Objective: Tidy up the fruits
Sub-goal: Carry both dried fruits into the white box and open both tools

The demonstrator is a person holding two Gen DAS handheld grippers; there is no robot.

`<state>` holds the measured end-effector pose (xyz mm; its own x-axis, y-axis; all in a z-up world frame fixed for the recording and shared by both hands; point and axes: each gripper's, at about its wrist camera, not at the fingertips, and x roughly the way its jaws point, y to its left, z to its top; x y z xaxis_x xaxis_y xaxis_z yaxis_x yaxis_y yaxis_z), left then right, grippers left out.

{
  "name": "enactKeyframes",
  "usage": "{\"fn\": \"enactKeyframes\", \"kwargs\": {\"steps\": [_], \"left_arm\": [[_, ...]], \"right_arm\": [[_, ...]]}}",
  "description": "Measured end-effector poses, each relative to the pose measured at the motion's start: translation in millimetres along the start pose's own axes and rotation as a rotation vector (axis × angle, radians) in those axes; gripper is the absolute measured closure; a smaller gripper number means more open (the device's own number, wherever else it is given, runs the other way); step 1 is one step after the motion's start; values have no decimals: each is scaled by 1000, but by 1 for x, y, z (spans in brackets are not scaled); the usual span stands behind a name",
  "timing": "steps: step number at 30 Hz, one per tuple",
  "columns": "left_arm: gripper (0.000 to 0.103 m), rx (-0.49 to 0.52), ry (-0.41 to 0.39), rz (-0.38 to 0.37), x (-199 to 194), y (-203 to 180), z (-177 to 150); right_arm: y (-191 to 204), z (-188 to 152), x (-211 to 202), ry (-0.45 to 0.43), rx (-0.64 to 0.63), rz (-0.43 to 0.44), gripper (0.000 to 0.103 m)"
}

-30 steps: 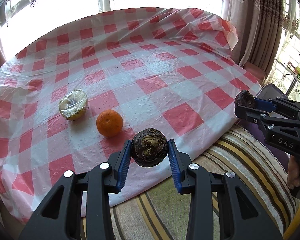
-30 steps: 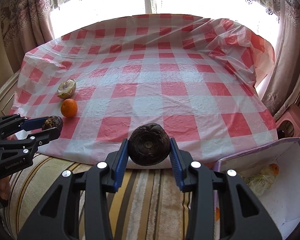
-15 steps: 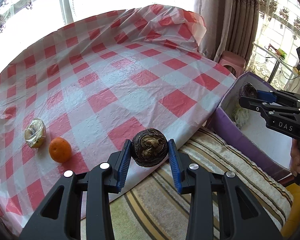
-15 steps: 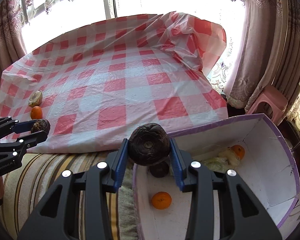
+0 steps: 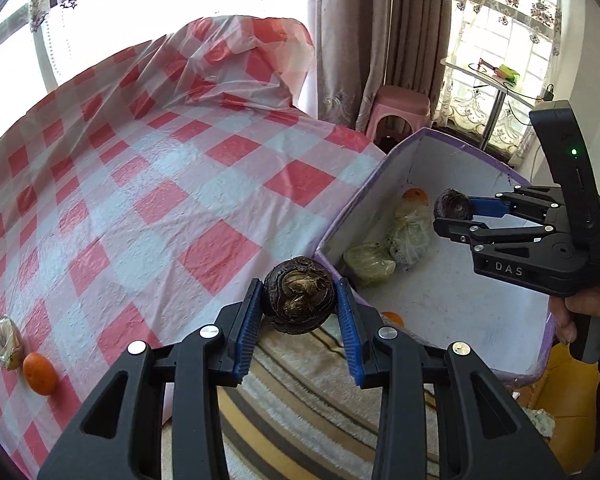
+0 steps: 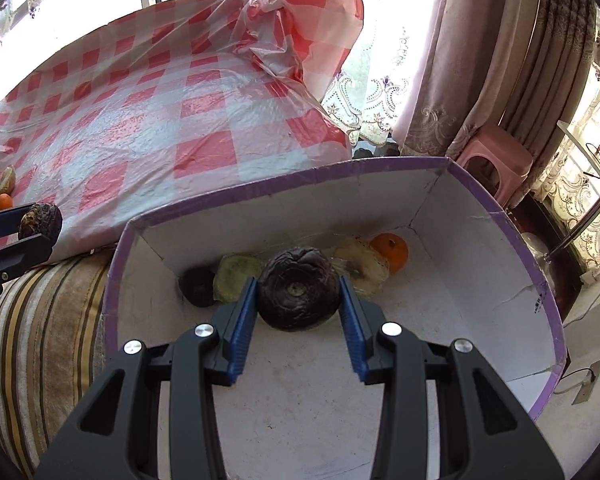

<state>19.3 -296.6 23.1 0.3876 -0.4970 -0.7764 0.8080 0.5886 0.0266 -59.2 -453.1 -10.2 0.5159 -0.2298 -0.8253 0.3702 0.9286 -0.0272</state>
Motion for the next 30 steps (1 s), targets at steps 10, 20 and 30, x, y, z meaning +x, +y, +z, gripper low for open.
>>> {"fn": "enactKeyframes", "kwargs": {"steps": [10,20,30], "left_arm": [[68,158,108,-44,54,-58,11],[68,298,198,49,93,-86,8],[68,341,197,94,104,-91,4]], "right_arm": [[-12,-8,22,97,3,-8,63],[-9,-13,42,173,-40,-65,62],[-8,-16,55,213,-38,-75,61]]}}
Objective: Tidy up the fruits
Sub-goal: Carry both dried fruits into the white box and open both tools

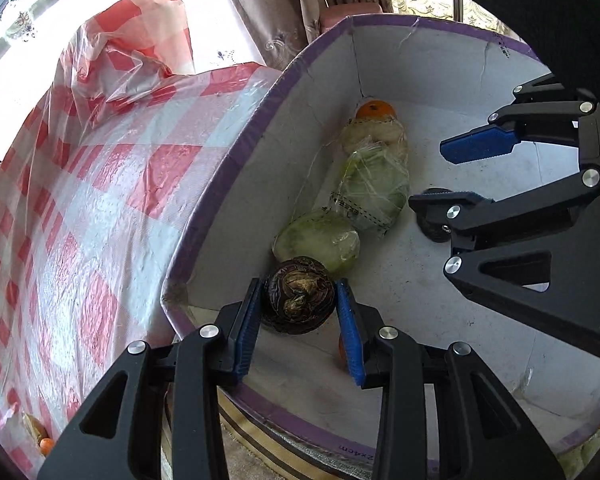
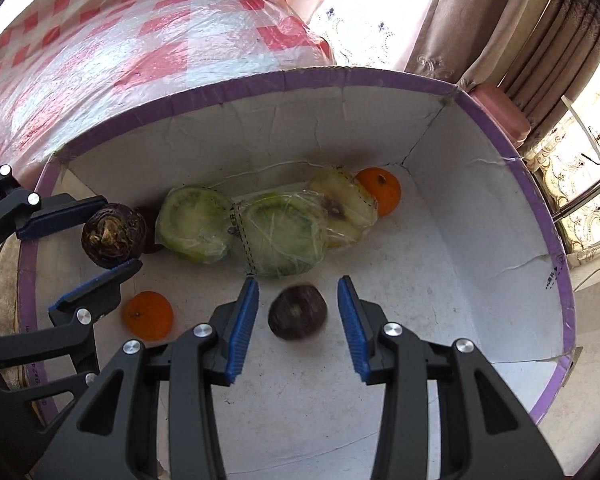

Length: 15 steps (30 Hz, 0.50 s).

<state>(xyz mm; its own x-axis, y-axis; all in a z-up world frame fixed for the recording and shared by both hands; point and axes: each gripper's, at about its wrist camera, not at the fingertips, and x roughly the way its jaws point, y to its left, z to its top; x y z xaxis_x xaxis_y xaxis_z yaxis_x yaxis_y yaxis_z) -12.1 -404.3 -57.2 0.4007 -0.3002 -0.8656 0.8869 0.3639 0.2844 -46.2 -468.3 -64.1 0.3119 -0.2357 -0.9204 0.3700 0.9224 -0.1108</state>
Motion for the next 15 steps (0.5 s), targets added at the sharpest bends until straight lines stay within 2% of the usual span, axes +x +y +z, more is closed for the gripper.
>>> {"fn": "enactKeyframes", "kwargs": {"steps": [4,8,15], "left_arm": [[67,3,-2,1,2,-1,1],[62,4,-4,3,1,-2,1],[62,0,-9,1,1,-1,2]], "right_arm": [[-2,1,2,1,4,-1,61],[-2,2,-2,-12,5,-5,50],[-3,1,-5,-22,3,-9,47]]}}
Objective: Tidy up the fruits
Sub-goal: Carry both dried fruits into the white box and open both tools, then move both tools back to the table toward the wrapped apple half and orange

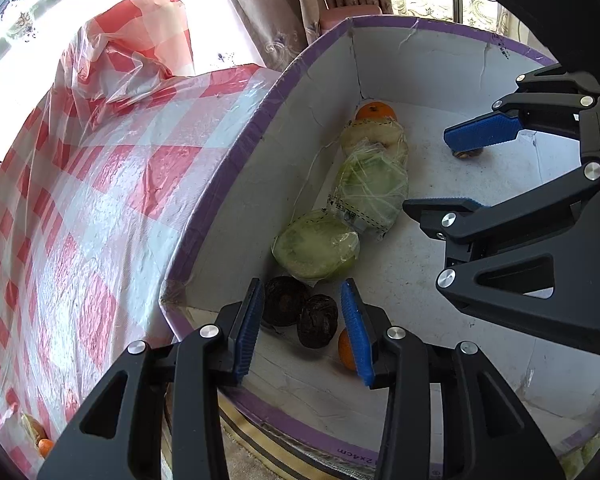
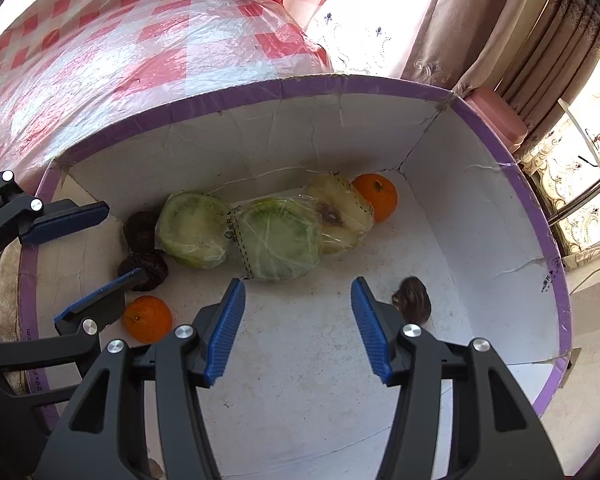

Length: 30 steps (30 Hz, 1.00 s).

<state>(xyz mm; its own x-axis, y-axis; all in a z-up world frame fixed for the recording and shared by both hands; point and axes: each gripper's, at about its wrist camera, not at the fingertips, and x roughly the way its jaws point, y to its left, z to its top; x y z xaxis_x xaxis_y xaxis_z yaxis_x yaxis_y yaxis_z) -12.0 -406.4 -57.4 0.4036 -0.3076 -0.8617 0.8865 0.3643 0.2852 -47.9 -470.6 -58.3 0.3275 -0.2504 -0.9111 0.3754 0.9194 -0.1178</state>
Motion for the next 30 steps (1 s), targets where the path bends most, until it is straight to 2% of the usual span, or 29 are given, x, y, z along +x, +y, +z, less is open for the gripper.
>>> {"fn": "enactKeyframes", "kwargs": {"steps": [5,10,14,19,26,30], "left_arm": [[62,-28,-25,-8,-5,5,0],[62,-98,-64,-24,-15,18,-3],[62,-159,-99,-40,-25,30,-4],[61,-220,-150,-56,-39,43,-9],[59,-330,-228,-52,-60,76,-19],[52,-401,-268,-23,-74,101,-32]], "right_arm": [[2,-1,-5,-13,-14,-19,43],[4,-3,-12,-34,-17,-47,40],[6,-4,-20,-55,-25,-66,30],[6,-2,-26,-68,-28,-74,26],[17,11,-60,-192,-36,-34,18],[30,19,-72,-239,-31,5,18]]}}
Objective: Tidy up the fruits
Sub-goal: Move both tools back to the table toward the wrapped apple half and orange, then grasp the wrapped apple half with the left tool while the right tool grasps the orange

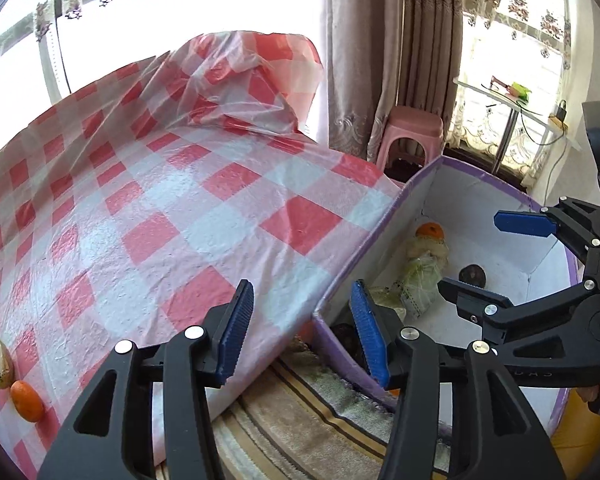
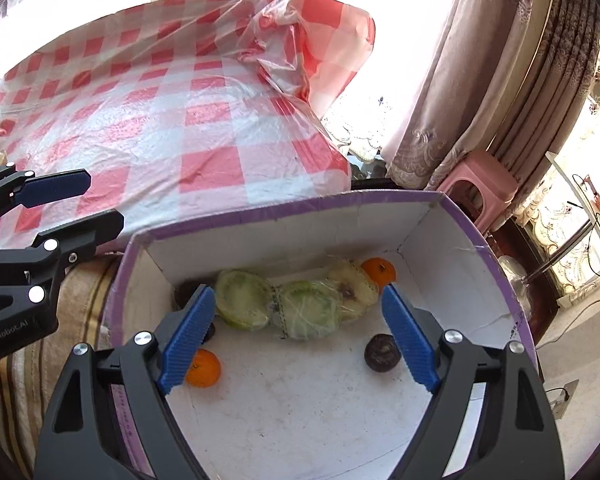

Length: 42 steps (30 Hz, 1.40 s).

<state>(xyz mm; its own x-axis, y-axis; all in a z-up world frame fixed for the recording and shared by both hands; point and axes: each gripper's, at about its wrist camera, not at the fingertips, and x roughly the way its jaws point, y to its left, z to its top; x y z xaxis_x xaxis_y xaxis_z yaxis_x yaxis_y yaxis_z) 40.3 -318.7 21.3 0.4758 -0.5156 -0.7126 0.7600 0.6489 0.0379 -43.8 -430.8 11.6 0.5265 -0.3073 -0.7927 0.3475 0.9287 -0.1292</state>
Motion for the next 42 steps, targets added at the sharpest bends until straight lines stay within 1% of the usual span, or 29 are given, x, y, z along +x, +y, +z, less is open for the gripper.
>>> {"fn": "enactKeyframes", "kwargs": {"steps": [4,6,12,18,20,22,24,27,31,34,38,40,42], "left_arm": [[50,-67,-37,37,-15,32,-1],[48,-97,-52,61,-22,48,-3],[44,-183,-84,124,-43,95,-13],[42,-244,-101,183,-60,137,-26],[41,-258,-103,214,-66,151,-31],[37,-276,-106,243,-71,168,-37],[36,-296,-108,271,-76,185,-43],[36,-337,-105,305,-83,212,-55],[33,-399,-90,341,-89,246,-72],[33,-413,-68,362,-87,264,-85],[32,-440,-42,369,-82,285,-99],[30,-461,-27,366,-79,295,-105],[30,-479,-15,361,-74,303,-110]], "right_arm": [[17,8,-6,-30,18,68,18],[28,13,-9,-47,8,81,18],[69,26,-14,-78,-55,133,18],[118,37,-21,-106,-127,221,18],[134,41,-23,-118,-145,249,18],[149,46,-23,-124,-160,278,18],[164,51,-23,-127,-175,300,18],[187,56,-23,-134,-201,336,18],[218,63,-24,-146,-243,375,18],[240,65,-23,-151,-270,404,18],[266,67,-16,-143,-297,432,18],[279,68,-13,-135,-314,444,18],[290,69,-11,-134,-329,453,18]]}}
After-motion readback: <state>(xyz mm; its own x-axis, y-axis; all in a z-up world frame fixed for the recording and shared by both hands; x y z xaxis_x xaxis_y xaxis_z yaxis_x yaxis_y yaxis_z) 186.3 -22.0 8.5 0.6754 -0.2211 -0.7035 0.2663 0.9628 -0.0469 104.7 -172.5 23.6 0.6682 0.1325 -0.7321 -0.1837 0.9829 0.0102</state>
